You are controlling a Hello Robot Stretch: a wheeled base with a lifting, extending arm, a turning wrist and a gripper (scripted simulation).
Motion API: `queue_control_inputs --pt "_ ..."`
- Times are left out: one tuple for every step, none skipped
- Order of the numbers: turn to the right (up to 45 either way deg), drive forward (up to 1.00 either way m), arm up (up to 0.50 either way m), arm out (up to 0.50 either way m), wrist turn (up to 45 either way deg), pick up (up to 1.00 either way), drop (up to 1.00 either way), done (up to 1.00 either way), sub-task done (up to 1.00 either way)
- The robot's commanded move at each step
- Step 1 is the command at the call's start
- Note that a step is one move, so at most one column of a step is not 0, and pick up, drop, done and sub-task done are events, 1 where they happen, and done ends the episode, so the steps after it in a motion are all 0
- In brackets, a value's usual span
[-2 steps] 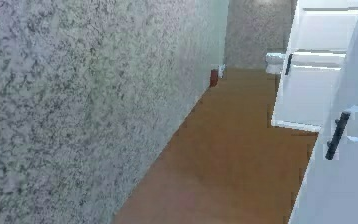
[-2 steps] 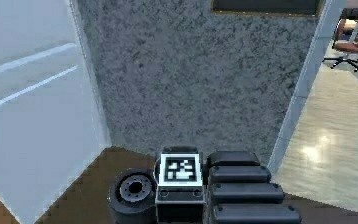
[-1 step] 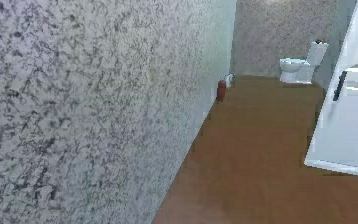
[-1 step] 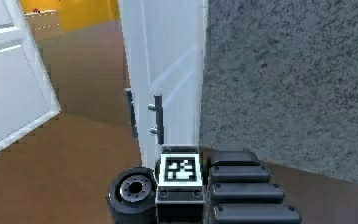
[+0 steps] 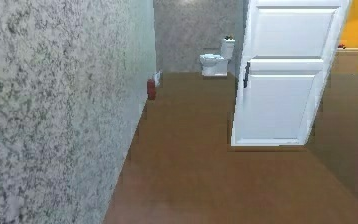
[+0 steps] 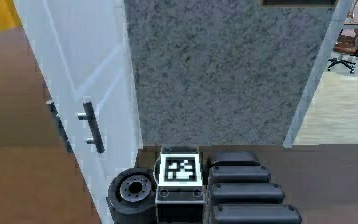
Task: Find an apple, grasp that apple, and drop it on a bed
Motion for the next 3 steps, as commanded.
queue_control_inputs --pt "0.0 0.05 0.00 0.00 0.0 0.00 0.00 0.00 0.00" --pt "0.0 0.45 0.00 0.00 0.0 0.00 0.00 0.00 0.00" --pt "45.0 0.00 0.00 0.00 0.0 0.00 0.00 0.00 0.00"
